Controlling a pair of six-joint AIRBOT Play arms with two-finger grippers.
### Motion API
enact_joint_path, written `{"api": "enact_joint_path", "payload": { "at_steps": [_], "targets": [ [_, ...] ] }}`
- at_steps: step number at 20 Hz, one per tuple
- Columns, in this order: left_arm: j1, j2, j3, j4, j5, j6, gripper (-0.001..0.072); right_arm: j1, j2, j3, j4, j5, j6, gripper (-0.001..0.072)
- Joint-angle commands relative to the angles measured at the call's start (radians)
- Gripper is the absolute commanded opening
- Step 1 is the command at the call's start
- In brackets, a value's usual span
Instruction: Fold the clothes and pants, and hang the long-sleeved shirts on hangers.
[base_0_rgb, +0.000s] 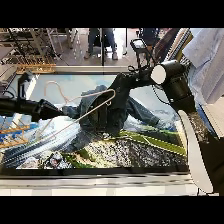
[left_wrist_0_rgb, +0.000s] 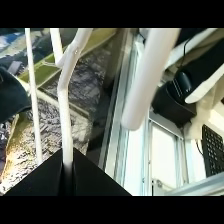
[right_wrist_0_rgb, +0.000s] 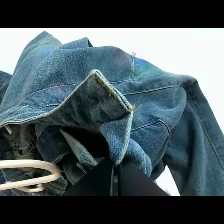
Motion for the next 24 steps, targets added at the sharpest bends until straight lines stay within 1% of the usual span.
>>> {"api": "enact_joint_path", "payload": {
  "at_steps": [1,3,7,9,10,11,13,17,19,24],
  "targets": [
    [-0.036,-0.021,0.0,0.009,0.103,-0.008,0.0017,-0.007,0.002,0.001,-0.002,0.023,-0.029,0.0029],
    [-0.02,-0.021,0.0,0.0,0.169,-0.008,0.0018,-0.007,0.002,0.001,0.037,0.045,-0.068,0.003],
    [-0.018,-0.029,0.0,0.008,0.198,0.011,0.0017,0.002,0.002,0.001,0.089,0.062,-0.098,0.003],
    [-0.021,-0.043,0.0,0.006,0.232,0.013,0.0018,0.03,0.002,0.001,0.104,0.087,-0.146,0.003],
    [-0.021,-0.05,0.0,0.002,0.233,0.035,0.0017,0.048,0.002,0.001,0.104,0.1,-0.168,0.003],
    [-0.02,-0.055,0.0,0.0,0.235,0.037,0.0017,0.064,0.002,0.001,0.103,0.109,-0.188,0.003],
    [-0.02,-0.056,0.005,0.001,0.238,0.086,0.0017,0.1,0.002,0.001,0.102,0.127,-0.23,0.003],
    [-0.003,-0.056,0.11,0.001,0.242,0.082,0.0017,0.136,0.002,0.001,0.043,0.242,-0.252,0.003],
    [-0.006,-0.056,0.172,0.003,0.241,0.082,0.0018,0.136,0.002,0.001,0.042,0.285,-0.276,0.003],
    [-0.039,-0.056,0.256,0.004,0.224,0.09,0.0018,0.136,0.002,0.001,0.037,0.298,-0.303,0.003]
  ]
}}
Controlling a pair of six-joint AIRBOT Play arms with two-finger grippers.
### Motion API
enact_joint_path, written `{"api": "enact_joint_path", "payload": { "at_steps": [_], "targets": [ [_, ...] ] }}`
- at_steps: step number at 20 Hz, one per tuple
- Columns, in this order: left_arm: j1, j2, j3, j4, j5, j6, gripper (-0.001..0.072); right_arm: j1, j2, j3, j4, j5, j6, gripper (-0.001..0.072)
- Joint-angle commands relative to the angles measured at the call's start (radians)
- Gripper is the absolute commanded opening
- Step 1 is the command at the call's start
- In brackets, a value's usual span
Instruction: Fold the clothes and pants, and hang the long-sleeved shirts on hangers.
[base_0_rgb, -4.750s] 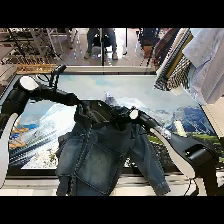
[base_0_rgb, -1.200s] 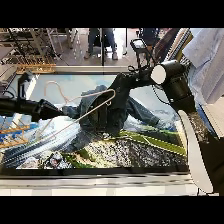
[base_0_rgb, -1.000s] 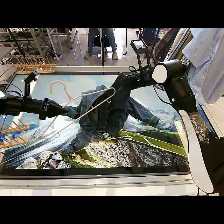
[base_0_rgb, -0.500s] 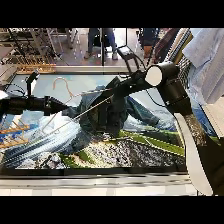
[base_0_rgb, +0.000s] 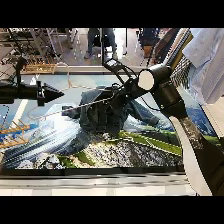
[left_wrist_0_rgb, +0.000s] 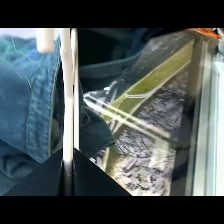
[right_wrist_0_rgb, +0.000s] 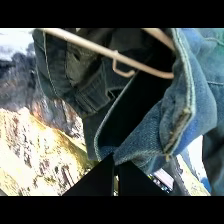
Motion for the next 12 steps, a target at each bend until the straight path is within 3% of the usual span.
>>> {"api": "enact_joint_path", "payload": {
  "at_steps": [1,5,10,12],
  "targets": [
    [-0.023,-0.001,0.043,0.005,0.009,0.032,0.0018,0.003,0.0,0.001,-0.01,0.026,-0.025,0.003],
    [-0.063,-0.011,0.042,0.004,0.067,0.133,0.0019,0.003,0.0,0.001,-0.006,0.005,-0.063,0.003],
    [-0.129,-0.048,0.042,-0.003,0.268,0.325,0.0018,0.003,0.0,0.001,0.014,-0.008,-0.099,0.003],
    [-0.126,-0.049,0.058,0.002,0.278,0.347,0.0018,0.003,0.0,0.001,0.001,-0.009,-0.099,0.003]
  ]
}}
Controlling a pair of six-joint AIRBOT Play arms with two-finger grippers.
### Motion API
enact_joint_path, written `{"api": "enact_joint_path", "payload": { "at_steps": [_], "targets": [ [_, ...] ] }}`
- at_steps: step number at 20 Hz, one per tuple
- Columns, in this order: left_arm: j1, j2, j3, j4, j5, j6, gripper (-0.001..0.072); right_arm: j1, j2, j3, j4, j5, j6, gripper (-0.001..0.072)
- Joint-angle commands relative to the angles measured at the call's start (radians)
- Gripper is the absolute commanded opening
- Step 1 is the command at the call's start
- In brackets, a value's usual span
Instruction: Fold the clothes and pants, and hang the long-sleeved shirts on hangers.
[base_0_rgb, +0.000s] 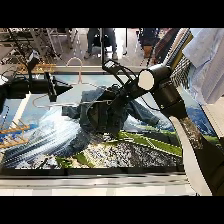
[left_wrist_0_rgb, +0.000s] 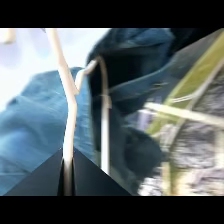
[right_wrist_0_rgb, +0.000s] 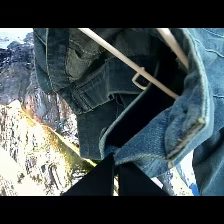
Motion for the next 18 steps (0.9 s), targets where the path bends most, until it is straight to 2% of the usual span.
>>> {"api": "enact_joint_path", "payload": {
  "at_steps": [1,8,11,14,16,18],
  "targets": [
    [-0.003,-0.007,0.033,0.009,0.064,0.086,0.0018,0.001,0.0,0.001,-0.012,-0.003,-0.01,0.003],
    [0.028,-0.008,0.165,0.051,0.018,0.082,0.0018,0.001,0.0,-0.048,-0.012,-0.012,-0.005,0.003],
    [-0.017,-0.04,0.161,0.052,-0.047,0.054,0.0018,0.001,0.001,-0.044,0.038,-0.045,-0.005,0.003],
    [-0.097,-0.112,0.161,0.051,-0.052,-0.011,0.0017,0.007,0.013,-0.032,0.121,-0.094,-0.006,0.003],
    [-0.152,-0.154,0.161,0.05,-0.012,-0.026,0.0016,0.027,0.039,-0.032,0.125,-0.095,-0.01,0.003],
    [-0.201,-0.175,0.161,0.025,0.126,-0.057,0.0017,0.062,0.072,-0.032,0.167,-0.074,-0.016,0.003]
  ]
}}
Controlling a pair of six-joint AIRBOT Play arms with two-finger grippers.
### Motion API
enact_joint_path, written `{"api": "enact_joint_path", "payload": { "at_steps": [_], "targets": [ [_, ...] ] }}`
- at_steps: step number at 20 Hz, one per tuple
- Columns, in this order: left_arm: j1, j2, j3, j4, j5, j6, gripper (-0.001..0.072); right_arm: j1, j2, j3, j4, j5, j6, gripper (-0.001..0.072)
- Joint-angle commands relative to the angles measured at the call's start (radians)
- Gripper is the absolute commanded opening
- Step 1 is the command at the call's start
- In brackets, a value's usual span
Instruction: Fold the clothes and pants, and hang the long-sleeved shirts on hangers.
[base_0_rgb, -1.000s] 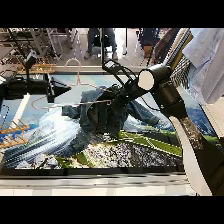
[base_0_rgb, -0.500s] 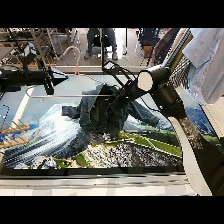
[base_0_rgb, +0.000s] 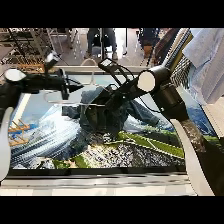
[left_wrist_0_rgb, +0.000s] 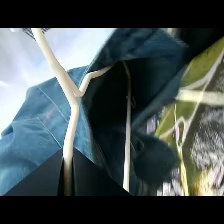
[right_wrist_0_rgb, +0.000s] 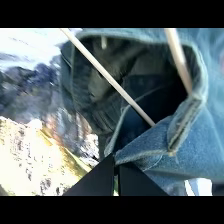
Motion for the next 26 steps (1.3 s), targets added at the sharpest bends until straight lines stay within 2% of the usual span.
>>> {"api": "enact_joint_path", "payload": {
  "at_steps": [1,6,7,9,12,14,15,17,19,21,24,25,26],
  "targets": [
    [-0.082,-0.043,0.002,-0.074,0.138,-0.038,0.0017,0.055,0.056,0.001,0.098,0.016,-0.035,0.003],
    [-0.061,-0.044,0.002,-0.455,0.051,-0.033,0.0017,0.114,0.169,0.002,0.067,0.023,-0.045,0.0032],
    [-0.043,-0.044,0.002,-0.526,0.03,-0.033,0.0017,0.11,0.191,0.002,0.049,0.031,-0.045,0.007],
    [-0.003,-0.044,0.002,-0.649,-0.037,-0.017,0.0017,0.101,0.248,0.002,-0.055,0.053,-0.05,0.0356],
    [0.031,-0.044,0.002,-0.684,-0.112,-0.015,0.0016,0.055,0.363,0.002,-0.317,-0.005,-0.072,0.0402],
    [0.03,-0.044,0.002,-0.681,-0.131,-0.014,0.0017,-0.016,0.404,0.001,-0.409,-0.101,-0.202,0.0434],
    [0.023,-0.044,0.002,-0.68,-0.142,-0.014,0.0017,-0.053,0.399,-0.003,-0.406,-0.131,-0.287,0.0472],
    [0.015,-0.044,0.002,-0.676,-0.16,-0.015,0.0017,-0.088,0.364,-0.046,-0.378,-0.191,-0.43,0.049],
    [0.007,-0.044,0.002,-0.665,-0.163,-0.015,0.0017,-0.09,0.298,-0.077,-0.336,-0.312,-0.513,0.0624],
    [0.003,-0.044,0.002,-0.641,-0.163,-0.015,0.0018,-0.09,0.212,-0.078,-0.24,-0.423,-0.585,0.0638],
    [0.0,-0.044,0.002,-0.62,-0.162,-0.015,0.0017,-0.089,0.097,-0.077,-0.184,-0.519,-0.591,0.0622],
    [-0.001,-0.044,0.002,-0.614,-0.162,-0.015,0.0018,-0.084,0.076,-0.077,-0.164,-0.552,-0.591,0.0605],
    [-0.001,-0.044,0.002,-0.602,-0.161,-0.015,0.0018,-0.076,0.063,-0.077,-0.143,-0.573,-0.595,0.0522]
  ]
}}
